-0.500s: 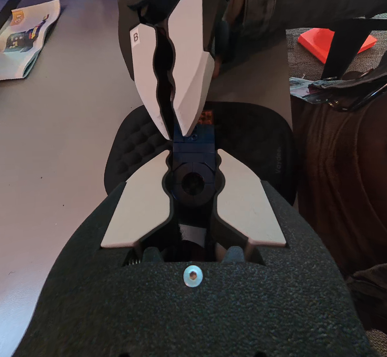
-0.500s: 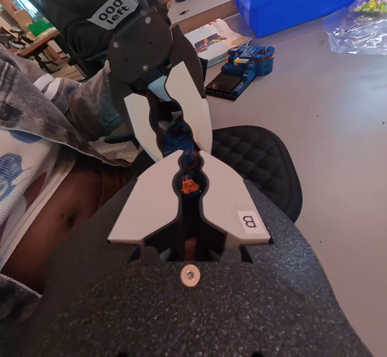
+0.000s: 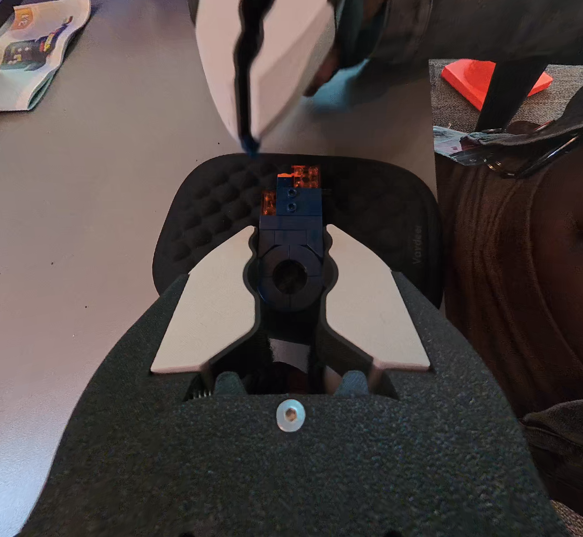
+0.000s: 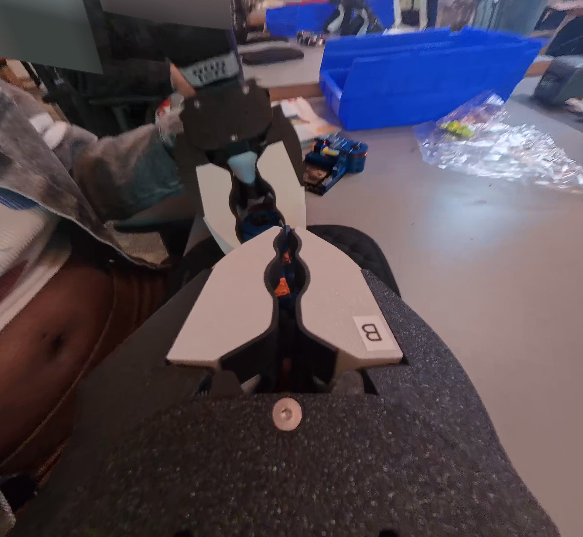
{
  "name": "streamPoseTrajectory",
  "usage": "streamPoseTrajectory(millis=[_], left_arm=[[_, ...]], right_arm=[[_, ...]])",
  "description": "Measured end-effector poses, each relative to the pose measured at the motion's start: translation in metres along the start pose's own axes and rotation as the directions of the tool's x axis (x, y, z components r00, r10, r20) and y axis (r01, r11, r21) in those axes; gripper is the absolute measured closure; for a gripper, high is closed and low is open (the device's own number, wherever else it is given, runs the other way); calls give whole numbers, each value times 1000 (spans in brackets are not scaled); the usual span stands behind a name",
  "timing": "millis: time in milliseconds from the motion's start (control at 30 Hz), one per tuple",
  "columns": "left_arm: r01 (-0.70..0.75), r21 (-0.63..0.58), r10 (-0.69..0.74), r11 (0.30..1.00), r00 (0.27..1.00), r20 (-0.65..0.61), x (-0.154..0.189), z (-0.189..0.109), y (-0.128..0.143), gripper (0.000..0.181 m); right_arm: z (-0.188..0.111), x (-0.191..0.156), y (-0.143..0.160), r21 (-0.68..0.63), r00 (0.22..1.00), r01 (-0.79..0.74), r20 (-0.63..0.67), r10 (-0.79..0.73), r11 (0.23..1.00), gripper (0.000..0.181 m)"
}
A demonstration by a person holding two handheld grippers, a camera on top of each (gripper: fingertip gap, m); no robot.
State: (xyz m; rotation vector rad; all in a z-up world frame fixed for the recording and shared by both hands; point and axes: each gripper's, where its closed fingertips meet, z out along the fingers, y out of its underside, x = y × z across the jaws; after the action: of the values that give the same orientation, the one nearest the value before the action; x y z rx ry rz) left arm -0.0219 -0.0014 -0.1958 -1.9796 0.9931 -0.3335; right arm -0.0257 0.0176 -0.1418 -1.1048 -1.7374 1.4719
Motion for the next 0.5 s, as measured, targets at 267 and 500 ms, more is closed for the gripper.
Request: streamPoseTrajectory(millis=[267, 500], left_arm=[[19, 14, -19, 1000, 1000, -8, 0, 0, -1, 144], [30, 43, -30, 999, 1000, 0, -1, 1, -2, 144]], right_arm=[[-99, 37, -31, 46, 946, 49, -322, -32, 998, 179], [-335, 104, 10, -72, 400, -351, -913, 80, 934, 178]])
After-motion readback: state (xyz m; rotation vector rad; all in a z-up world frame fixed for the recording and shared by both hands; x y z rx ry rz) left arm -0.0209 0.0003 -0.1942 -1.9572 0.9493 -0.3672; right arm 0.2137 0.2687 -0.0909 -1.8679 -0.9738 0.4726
